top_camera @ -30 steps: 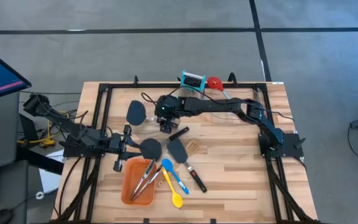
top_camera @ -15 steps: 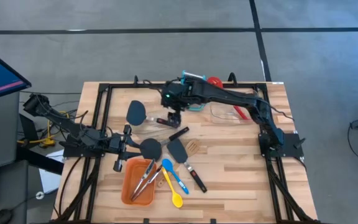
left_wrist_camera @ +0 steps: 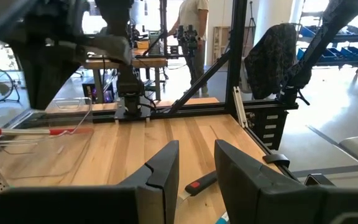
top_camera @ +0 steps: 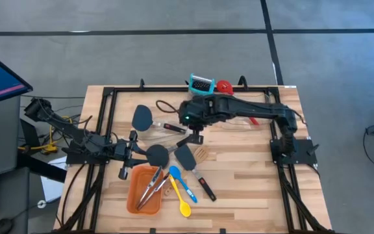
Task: Pick & Place Kitchen Items
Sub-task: Put the right black spatula into the left transparent bin
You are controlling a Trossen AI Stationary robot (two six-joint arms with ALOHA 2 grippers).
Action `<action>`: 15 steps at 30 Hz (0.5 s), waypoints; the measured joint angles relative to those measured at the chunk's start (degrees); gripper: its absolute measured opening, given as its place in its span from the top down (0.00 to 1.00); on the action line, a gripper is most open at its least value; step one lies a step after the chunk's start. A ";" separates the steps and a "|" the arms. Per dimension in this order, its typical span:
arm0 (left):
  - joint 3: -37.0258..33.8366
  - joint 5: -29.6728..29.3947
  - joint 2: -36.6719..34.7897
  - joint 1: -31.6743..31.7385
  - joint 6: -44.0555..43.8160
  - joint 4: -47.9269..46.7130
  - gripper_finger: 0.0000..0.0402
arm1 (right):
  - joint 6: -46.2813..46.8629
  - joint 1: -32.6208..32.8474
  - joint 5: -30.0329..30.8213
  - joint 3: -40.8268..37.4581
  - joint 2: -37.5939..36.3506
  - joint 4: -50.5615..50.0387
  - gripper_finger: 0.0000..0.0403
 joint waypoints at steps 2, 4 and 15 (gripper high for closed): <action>0.00 0.00 0.00 -0.03 -0.05 -0.02 0.78 | 0.78 1.01 -0.01 -2.81 -2.22 3.33 0.96; 0.00 0.00 0.00 -0.07 -0.62 -0.01 0.78 | 1.41 1.92 -0.03 -6.76 -5.03 8.48 0.93; 0.00 0.02 0.00 -0.07 -1.17 -0.08 0.78 | 3.41 4.03 -0.62 -39.26 -22.29 42.67 0.99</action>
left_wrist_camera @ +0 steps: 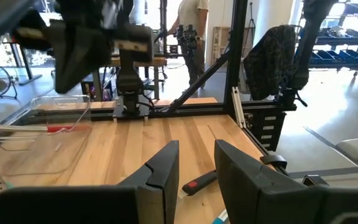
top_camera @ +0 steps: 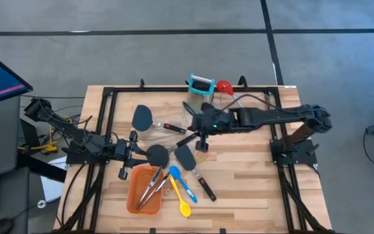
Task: Pick & Place Kitchen Items
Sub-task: Put the right black spatula into the left transparent bin
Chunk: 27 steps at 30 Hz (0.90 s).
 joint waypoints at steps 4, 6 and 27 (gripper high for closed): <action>0.00 0.00 -0.02 0.02 0.03 0.01 0.78 | 2.98 1.40 0.08 -10.29 -3.89 8.56 0.98; 0.00 0.00 -0.02 0.02 0.06 0.03 0.78 | 4.26 2.50 0.08 -14.19 -5.03 11.91 0.97; 0.02 -0.02 -0.02 0.02 0.08 0.13 0.78 | 59.89 22.33 22.71 -21.52 -5.40 -2.59 1.00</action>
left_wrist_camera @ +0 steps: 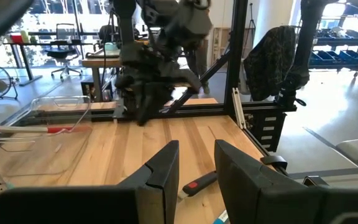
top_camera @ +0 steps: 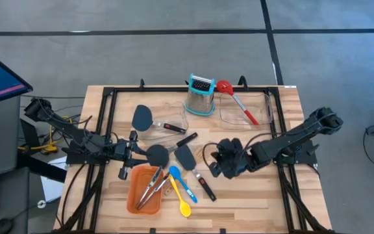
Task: Pick & Place Kitchen Items
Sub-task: Put the right black spatula into the left transparent bin
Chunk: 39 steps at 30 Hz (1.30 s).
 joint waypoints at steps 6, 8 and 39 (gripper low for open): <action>0.00 -0.02 0.00 0.00 0.01 0.02 0.78 | 4.72 1.88 -10.06 0.00 4.68 2.84 0.98; 0.00 -0.02 0.00 0.00 0.00 0.02 0.78 | 4.72 2.10 -12.76 0.02 6.28 4.52 0.97; 0.00 -0.03 -0.02 0.07 0.25 0.08 0.78 | -13.12 -3.03 -32.51 2.89 17.43 13.47 0.98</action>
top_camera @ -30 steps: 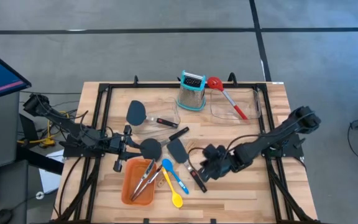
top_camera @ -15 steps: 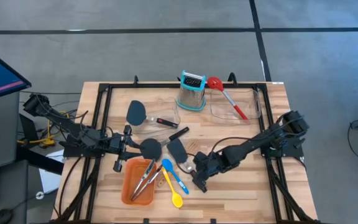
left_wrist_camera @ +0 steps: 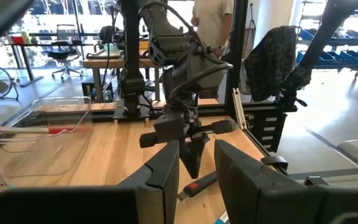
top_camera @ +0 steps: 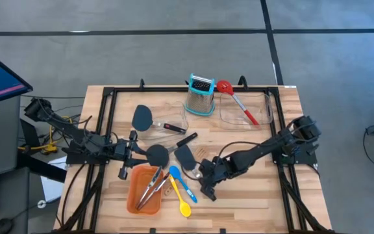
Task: Pick & Place Kitchen Items
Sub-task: Put the right black spatula into the left transparent bin
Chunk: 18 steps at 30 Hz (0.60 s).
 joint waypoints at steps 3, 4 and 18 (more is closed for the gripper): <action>0.00 -0.01 0.00 0.00 1.12 0.00 0.78 | 0.89 -0.53 -0.43 0.00 0.02 0.32 0.97; 0.00 0.00 0.00 0.00 1.19 0.02 0.78 | 2.80 -0.73 -0.09 0.00 0.02 0.16 0.97; 0.00 -0.01 0.00 0.00 1.23 0.00 0.78 | 8.09 -2.63 1.09 0.00 0.02 -2.61 0.59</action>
